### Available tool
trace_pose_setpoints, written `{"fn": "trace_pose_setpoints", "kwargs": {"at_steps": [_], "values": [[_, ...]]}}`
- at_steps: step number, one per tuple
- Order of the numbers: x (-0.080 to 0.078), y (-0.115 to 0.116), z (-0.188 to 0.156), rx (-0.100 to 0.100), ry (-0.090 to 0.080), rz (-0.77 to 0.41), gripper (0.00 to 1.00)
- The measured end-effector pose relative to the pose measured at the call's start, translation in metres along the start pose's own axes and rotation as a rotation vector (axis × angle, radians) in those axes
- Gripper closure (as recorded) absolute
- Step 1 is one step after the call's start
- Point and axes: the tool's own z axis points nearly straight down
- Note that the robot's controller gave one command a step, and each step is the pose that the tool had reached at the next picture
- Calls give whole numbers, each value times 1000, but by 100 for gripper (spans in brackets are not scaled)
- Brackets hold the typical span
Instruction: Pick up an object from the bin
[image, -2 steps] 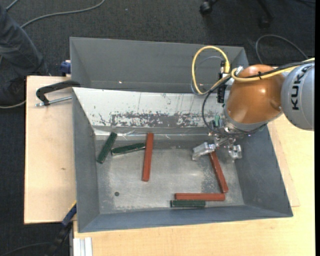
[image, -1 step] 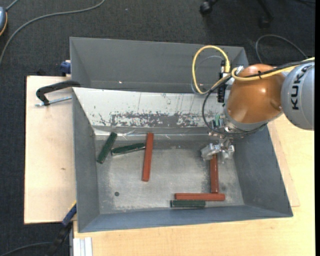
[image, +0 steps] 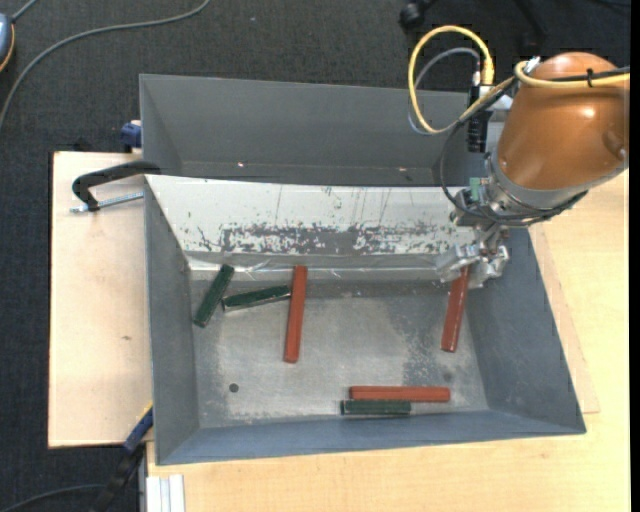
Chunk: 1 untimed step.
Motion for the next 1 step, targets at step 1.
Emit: {"fn": "trace_pose_setpoints", "kwargs": {"at_steps": [1], "values": [[-13,7,-111,1,0,-35,100]]}}
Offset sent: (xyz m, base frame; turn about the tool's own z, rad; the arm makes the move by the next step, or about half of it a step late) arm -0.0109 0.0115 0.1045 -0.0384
